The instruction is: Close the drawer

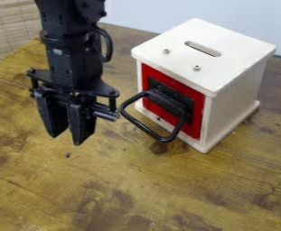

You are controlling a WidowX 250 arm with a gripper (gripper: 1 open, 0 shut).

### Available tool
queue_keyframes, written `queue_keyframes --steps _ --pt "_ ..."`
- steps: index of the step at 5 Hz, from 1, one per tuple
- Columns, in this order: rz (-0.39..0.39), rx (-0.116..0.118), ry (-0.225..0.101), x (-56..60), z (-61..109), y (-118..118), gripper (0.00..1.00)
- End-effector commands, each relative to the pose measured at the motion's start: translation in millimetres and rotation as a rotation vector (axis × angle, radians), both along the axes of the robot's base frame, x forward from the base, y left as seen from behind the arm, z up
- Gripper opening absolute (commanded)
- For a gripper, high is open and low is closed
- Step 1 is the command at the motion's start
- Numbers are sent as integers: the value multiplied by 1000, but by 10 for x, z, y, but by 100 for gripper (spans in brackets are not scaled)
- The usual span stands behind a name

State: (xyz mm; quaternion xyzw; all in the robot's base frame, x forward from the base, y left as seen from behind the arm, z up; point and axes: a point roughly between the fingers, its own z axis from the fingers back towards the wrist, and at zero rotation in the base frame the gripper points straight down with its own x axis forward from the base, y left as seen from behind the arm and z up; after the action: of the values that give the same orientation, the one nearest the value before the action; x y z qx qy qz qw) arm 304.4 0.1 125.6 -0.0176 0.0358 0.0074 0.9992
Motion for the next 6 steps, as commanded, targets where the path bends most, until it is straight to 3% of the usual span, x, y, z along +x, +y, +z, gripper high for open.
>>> queue_keyframes --steps 1,6 --pt "22 -3 -54 86 147 67 0" --pt "28 -5 -48 88 124 65 0"
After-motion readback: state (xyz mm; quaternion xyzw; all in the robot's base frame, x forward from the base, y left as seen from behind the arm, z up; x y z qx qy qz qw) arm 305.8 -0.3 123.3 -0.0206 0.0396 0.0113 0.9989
